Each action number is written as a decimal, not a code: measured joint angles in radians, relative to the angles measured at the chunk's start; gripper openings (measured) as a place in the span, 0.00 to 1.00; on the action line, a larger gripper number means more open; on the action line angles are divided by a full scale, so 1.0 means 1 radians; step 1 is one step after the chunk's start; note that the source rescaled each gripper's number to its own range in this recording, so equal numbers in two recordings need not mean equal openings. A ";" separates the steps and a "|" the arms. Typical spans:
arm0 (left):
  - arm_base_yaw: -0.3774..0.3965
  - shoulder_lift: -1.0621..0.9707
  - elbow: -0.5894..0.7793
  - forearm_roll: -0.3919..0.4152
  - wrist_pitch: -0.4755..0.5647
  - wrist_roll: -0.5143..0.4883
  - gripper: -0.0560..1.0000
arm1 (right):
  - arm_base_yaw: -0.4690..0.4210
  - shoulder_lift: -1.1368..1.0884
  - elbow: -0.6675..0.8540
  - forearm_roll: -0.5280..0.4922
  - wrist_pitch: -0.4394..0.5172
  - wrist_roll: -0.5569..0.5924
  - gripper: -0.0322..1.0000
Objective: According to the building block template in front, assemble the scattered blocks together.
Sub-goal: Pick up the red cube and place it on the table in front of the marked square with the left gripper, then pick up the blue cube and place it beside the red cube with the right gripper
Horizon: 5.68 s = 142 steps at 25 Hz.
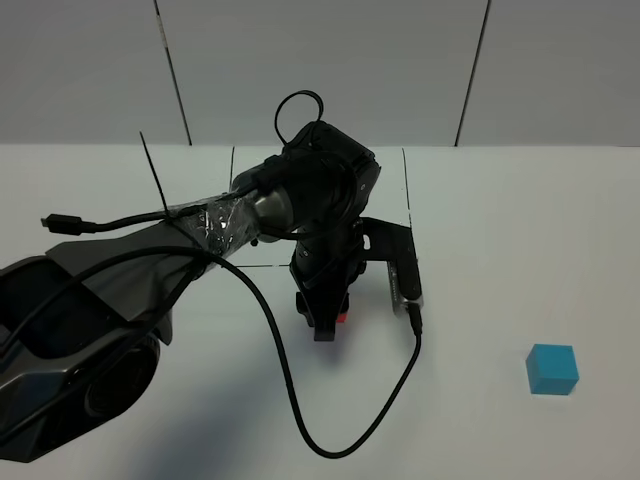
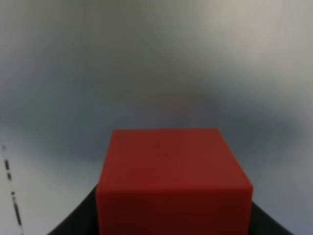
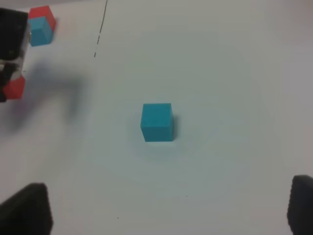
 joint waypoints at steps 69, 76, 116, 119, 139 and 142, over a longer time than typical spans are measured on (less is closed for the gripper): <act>0.375 -0.418 0.156 -0.052 0.003 -0.663 0.70 | 0.000 -0.001 0.000 0.000 0.000 0.007 0.83; 0.538 -0.659 0.464 -0.006 -0.002 -0.735 0.70 | 0.000 -0.001 0.000 -0.003 0.000 0.014 0.82; 0.644 -2.398 1.568 -0.163 -0.138 -0.784 0.70 | 0.000 -0.001 0.000 -0.004 0.000 0.019 0.82; 0.644 -2.399 1.568 -0.166 -0.140 -0.784 0.70 | 0.000 -0.001 0.000 -0.004 0.000 0.022 0.82; 0.644 -2.399 1.568 -0.171 -0.143 -0.783 0.70 | 0.000 -0.001 0.000 -0.004 0.000 0.024 0.82; 0.644 -2.399 1.568 -0.171 -0.143 -0.783 0.70 | 0.000 -0.001 0.000 -0.004 0.000 0.024 0.82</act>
